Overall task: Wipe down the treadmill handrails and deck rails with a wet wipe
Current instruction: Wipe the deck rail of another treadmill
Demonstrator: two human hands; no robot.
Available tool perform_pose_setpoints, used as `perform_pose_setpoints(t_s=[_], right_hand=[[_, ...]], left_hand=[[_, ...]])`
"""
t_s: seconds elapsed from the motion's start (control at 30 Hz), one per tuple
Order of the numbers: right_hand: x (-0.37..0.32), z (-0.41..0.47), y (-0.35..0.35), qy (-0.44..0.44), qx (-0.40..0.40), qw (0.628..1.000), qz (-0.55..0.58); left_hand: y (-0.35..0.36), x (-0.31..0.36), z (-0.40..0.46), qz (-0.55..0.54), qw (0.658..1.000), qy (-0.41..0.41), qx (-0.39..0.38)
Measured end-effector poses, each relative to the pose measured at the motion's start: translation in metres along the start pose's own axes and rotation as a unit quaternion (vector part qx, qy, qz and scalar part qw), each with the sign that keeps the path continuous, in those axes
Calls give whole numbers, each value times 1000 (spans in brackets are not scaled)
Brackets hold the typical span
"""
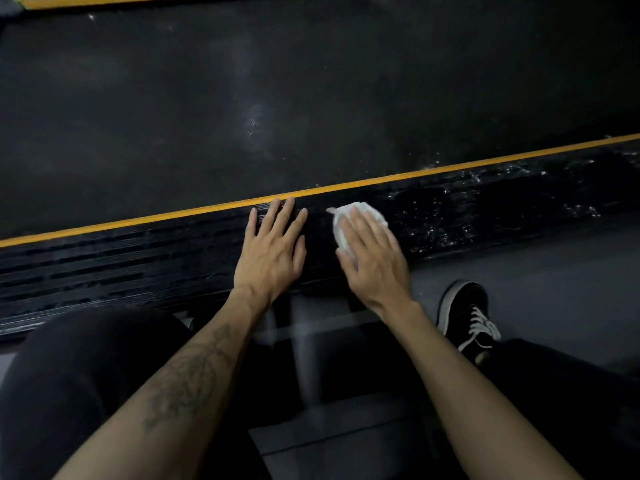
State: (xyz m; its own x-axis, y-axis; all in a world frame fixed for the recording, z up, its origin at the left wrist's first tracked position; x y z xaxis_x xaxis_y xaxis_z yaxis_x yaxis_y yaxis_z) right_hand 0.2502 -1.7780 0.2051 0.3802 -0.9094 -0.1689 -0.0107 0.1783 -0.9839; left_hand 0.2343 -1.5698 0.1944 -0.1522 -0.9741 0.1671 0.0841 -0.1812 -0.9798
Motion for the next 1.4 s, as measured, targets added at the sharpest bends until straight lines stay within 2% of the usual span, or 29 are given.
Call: perform_pose_setpoints(t_s=[0.07, 0.13, 0.2, 0.3, 0.33, 0.4, 0.5, 0.57, 0.7, 0.8, 0.87, 0.9, 1.0, 1.07, 1.1, 1.23, 1.3, 1.4], right_hand=[[-5, 3, -2, 84, 12, 996, 15], [-27, 3, 1, 123, 25, 992, 35], [-42, -1, 7, 72, 15, 996, 44], [-20, -7, 5, -25, -8, 999, 18], [-9, -7, 3, -21, -4, 1000, 13], [7, -6, -1, 44, 1, 999, 24], [-11, -3, 1, 138, 21, 990, 35], [-31, -5, 7, 128, 34, 990, 53], [-15, -11, 5, 10, -1, 999, 31], [9, -11, -1, 80, 12, 996, 38], [-5, -11, -2, 140, 26, 988, 55], [-16, -12, -1, 141, 33, 988, 63], [-33, -20, 4, 31, 10, 998, 55], [-15, -23, 1, -29, 2, 999, 32], [-3, -22, 0, -24, 8, 999, 26], [0, -20, -3, 129, 49, 989, 58], [-24, -23, 2, 104, 61, 990, 77], [-25, -30, 7, -11, 35, 998, 52]], left_hand=[[-2, 2, 1, -5, 1000, -8, -4], [-3, 4, 2, -8, 1000, -17, -9], [-3, 5, 2, -9, 1000, -24, -12], [-2, 8, 2, -14, 999, -31, -6], [-2, 10, 3, -13, 999, -35, -6], [-1, 15, 5, -9, 999, -48, -9], [1, 19, 6, -7, 999, -53, -4], [1, 17, 5, -5, 999, -43, -3], [1, 15, 5, 5, 1000, -12, -8], [1, 16, 6, 9, 1000, 2, -11], [0, 16, 6, 11, 1000, -5, -13], [-1, 17, 6, 10, 1000, -9, -16], [-1, 19, 7, 9, 1000, -14, -22], [0, 19, 7, 10, 1000, -17, -18], [0, 19, 7, 11, 1000, -17, -17], [1, 21, 8, 14, 1000, -15, -12], [1, 22, 8, 10, 1000, -17, -11], [1, 22, 8, 8, 1000, -19, -11]])
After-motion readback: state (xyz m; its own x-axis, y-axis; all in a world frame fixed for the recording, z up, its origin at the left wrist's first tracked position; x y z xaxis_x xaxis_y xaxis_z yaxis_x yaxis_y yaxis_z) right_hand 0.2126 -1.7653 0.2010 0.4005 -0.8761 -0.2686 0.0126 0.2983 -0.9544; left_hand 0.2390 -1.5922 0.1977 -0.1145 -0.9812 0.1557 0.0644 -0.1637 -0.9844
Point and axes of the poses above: each hand's wrist, its own z-axis towards the middle knuckle, its own y-axis out of the palm, x = y × z, the point moved 1 cm from there along z, towards the middle knuckle, and after that the axes turned 3 degrees about y, right-handed, at the moved point
